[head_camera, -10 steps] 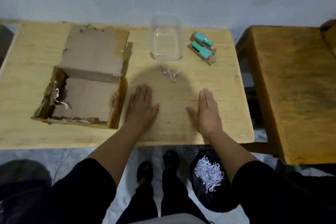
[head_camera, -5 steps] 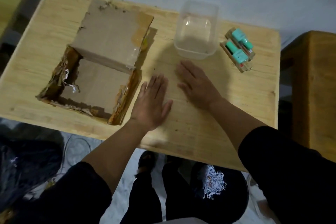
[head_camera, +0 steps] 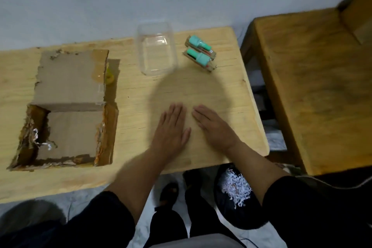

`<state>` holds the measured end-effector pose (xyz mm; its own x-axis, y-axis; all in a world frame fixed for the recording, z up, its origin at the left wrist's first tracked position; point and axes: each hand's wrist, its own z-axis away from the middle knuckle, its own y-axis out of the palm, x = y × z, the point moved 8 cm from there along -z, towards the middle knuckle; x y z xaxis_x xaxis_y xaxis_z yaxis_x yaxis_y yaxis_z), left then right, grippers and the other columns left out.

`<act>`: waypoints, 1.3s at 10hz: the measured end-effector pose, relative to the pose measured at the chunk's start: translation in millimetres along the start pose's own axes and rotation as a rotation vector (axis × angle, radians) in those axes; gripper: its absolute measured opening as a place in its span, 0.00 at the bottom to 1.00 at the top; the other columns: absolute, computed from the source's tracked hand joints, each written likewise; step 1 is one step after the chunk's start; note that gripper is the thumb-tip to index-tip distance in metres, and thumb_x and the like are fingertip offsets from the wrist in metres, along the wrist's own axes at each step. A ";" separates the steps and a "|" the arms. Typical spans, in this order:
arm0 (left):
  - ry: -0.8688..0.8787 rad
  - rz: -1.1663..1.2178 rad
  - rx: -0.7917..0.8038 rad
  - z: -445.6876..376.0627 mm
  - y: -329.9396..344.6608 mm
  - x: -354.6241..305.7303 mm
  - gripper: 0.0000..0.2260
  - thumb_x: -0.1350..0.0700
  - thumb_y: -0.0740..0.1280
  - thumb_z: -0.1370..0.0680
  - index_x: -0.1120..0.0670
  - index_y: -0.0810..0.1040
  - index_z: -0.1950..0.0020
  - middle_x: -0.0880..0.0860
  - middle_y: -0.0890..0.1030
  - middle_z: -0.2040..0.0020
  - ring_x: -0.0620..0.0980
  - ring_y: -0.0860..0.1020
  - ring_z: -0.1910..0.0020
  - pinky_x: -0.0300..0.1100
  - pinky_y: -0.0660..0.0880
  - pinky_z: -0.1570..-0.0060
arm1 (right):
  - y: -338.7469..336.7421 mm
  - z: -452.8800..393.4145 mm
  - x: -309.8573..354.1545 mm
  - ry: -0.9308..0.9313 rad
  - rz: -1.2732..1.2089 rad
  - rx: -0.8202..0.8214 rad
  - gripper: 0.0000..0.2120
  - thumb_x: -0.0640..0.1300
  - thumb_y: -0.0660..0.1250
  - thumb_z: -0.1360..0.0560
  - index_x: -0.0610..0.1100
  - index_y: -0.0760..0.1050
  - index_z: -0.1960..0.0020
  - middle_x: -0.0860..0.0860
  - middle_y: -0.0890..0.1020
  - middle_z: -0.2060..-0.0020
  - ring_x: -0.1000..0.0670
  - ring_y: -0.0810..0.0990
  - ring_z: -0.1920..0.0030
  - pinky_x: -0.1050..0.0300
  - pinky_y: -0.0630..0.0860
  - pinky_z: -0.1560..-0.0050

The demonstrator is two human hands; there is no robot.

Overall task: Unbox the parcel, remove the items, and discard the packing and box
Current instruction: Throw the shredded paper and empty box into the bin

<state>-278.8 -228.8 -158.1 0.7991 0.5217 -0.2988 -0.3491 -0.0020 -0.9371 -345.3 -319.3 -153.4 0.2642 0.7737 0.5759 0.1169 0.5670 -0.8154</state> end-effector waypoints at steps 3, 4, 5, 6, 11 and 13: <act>0.008 0.060 -0.016 28.9 23.9 -37.6 0.26 0.49 0.53 0.23 0.62 0.65 0.29 0.61 0.68 0.29 0.61 0.66 0.29 0.60 0.65 0.34 | -8.3 85.9 -21.8 0.375 -0.192 -0.193 0.18 0.32 0.65 0.27 0.41 0.75 0.38 0.52 0.73 0.37 0.58 0.69 0.35 0.65 0.57 0.29; 0.035 0.089 0.016 29.9 20.2 -38.1 0.26 0.49 0.52 0.23 0.63 0.64 0.29 0.62 0.68 0.29 0.61 0.65 0.29 0.60 0.63 0.33 | -8.1 98.3 -16.3 0.384 -0.032 -0.282 0.18 0.29 0.61 0.27 0.39 0.77 0.41 0.57 0.75 0.45 0.50 0.74 0.38 0.65 0.61 0.34; 0.071 0.071 -0.027 28.8 23.9 -36.2 0.27 0.49 0.51 0.23 0.63 0.61 0.28 0.62 0.65 0.27 0.61 0.62 0.27 0.58 0.60 0.31 | -7.4 106.0 -22.4 0.498 -0.125 -0.455 0.07 0.31 0.65 0.27 0.33 0.80 0.51 0.41 0.77 0.52 0.40 0.76 0.46 0.52 0.74 0.41; 0.103 0.047 -0.027 30.3 29.1 -39.5 0.29 0.47 0.51 0.23 0.63 0.60 0.27 0.62 0.64 0.26 0.61 0.61 0.26 0.58 0.59 0.30 | -9.8 112.5 -22.3 0.586 -0.163 -0.604 0.04 0.34 0.69 0.29 0.33 0.81 0.57 0.40 0.80 0.59 0.42 0.79 0.53 0.58 0.75 0.48; 0.360 -0.030 0.023 37.6 56.1 -127.1 0.29 0.46 0.41 0.22 0.59 0.56 0.25 0.59 0.57 0.24 0.59 0.54 0.24 0.58 0.52 0.28 | -19.7 289.0 -62.2 1.130 -0.650 -1.104 0.04 0.39 0.70 0.28 0.42 0.83 0.55 0.49 0.81 0.56 0.54 0.77 0.55 0.83 0.66 0.61; 0.357 -0.082 -0.001 37.4 60.1 -127.6 0.26 0.48 0.44 0.20 0.59 0.54 0.25 0.59 0.58 0.24 0.58 0.54 0.24 0.57 0.52 0.28 | -15.5 329.8 -82.0 1.169 -0.486 -0.969 0.09 0.38 0.66 0.25 0.39 0.81 0.46 0.43 0.81 0.46 0.51 0.76 0.49 0.76 0.64 0.50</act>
<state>-420.0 -263.6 -169.5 0.9449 0.1899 -0.2668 -0.2766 0.0267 -0.9606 -684.5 -298.4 -168.4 0.5253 -0.3107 0.7922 0.8222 -0.0546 -0.5666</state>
